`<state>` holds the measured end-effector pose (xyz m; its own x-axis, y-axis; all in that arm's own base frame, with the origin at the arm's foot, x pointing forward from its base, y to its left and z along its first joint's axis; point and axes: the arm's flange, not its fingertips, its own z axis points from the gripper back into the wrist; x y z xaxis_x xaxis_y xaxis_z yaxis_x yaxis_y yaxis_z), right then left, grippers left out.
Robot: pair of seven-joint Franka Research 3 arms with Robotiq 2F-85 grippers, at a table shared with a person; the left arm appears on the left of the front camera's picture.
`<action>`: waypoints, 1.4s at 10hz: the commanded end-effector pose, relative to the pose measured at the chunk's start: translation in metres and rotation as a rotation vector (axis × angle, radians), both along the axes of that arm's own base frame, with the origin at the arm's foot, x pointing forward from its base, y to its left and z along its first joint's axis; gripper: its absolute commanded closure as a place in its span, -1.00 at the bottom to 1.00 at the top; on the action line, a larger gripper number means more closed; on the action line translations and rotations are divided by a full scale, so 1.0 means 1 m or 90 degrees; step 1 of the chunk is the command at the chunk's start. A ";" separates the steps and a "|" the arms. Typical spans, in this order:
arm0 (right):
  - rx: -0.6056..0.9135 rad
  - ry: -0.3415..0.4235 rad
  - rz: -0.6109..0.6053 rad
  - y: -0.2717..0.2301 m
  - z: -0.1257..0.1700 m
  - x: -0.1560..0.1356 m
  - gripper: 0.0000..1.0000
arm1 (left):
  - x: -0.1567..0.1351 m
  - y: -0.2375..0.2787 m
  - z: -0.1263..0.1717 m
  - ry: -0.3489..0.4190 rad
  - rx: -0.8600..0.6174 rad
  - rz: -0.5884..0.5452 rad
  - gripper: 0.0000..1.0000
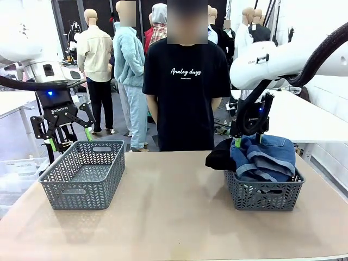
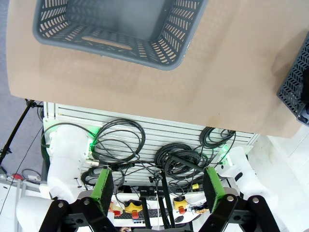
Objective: Sort the tops and bottoms.
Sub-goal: Sort the clothes according to human instructions.
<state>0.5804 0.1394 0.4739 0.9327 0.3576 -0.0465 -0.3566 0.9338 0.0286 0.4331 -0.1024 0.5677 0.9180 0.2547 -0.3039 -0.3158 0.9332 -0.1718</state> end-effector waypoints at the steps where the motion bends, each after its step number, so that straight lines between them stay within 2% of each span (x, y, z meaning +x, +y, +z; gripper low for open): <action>1: -0.003 -0.014 -0.045 -0.003 -0.003 -0.001 -1.00 | -0.001 0.002 0.002 0.002 -0.004 -0.001 -0.92; 2: 0.000 0.000 0.000 0.000 0.000 0.000 -1.00 | -0.001 0.002 0.002 0.002 -0.004 -0.001 -0.92; 14: 0.000 0.000 0.000 0.000 0.000 0.000 -1.00 | -0.001 0.002 0.002 0.002 -0.004 -0.001 -0.92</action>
<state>0.5805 0.1394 0.4744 0.9372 0.3458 -0.0455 -0.3449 0.9382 0.0280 0.4331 -0.1024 0.5677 0.9180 0.2547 -0.3039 -0.3157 0.9332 -0.1718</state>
